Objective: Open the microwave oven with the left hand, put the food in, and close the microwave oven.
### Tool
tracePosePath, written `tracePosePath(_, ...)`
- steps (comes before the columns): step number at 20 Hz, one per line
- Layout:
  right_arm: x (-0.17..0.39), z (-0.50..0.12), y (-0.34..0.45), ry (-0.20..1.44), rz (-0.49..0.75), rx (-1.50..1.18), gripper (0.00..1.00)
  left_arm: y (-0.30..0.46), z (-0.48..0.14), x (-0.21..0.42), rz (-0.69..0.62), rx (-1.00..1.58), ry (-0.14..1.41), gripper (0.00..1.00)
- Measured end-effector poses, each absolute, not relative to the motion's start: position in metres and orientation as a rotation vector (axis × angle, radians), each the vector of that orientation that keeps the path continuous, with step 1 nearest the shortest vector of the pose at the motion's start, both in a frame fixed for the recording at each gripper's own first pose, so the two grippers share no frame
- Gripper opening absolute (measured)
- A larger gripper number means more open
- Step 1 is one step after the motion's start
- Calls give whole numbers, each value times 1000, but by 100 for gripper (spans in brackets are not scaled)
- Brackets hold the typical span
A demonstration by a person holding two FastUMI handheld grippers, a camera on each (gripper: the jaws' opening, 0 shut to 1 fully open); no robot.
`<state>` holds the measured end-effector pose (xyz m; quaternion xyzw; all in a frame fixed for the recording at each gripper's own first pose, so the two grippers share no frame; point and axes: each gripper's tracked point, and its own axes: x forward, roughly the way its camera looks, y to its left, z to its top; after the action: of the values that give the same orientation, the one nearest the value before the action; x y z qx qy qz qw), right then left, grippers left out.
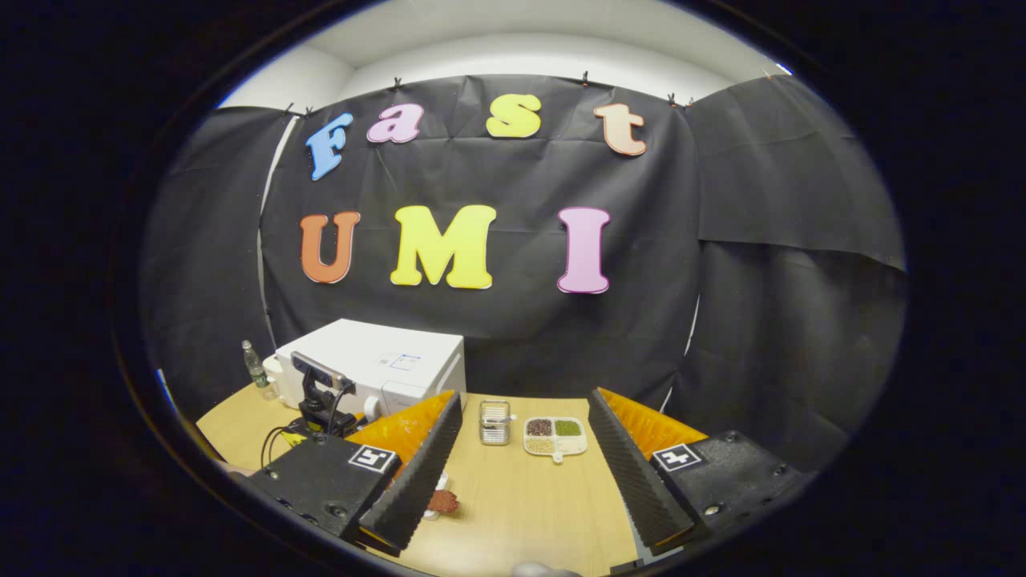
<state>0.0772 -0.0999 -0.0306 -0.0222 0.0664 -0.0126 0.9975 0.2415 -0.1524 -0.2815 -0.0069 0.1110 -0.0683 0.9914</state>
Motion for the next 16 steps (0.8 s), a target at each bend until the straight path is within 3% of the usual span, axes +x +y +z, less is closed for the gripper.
tracePosePath(1,77,-30,-100,134,-24,-38,92,-151,-285,233,-132,-18,239,8)
tracePosePath(2,77,-32,-100,135,-27,-38,100,-148,-283,222,-137,-11,223,8)
tracePosePath(3,77,-33,-99,139,-26,-42,92,-146,-282,210,-145,1,211,9)
tracePosePath(4,75,-35,-96,140,-19,-44,92,-141,-279,200,-151,-2,193,9)
tracePosePath(5,74,-36,-92,138,-15,-46,100,-136,-285,186,-151,-22,220,8)
tracePosePath(7,70,-38,-83,135,0,-41,100,-124,-285,162,-140,-29,243,9)
tracePosePath(8,69,-41,-78,138,7,-39,92,-117,-286,152,-136,-27,251,8)
tracePosePath(10,65,-45,-67,145,23,-35,92,-107,-286,134,-127,-19,266,12)
tracePosePath(11,61,-45,-61,145,33,-32,100,-99,-285,126,-109,1,266,16)
tracePosePath(12,58,-47,-57,146,36,-34,100,-87,-284,119,-80,24,266,20)
tracePosePath(13,54,-47,-51,144,41,-37,100,-74,-286,118,-48,43,264,35)
tracePosePath(15,48,-49,-42,144,51,-41,100,-61,-288,114,-44,40,272,80)
tracePosePath(16,44,-51,-39,146,52,-41,92,-59,-289,109,-49,37,283,95)
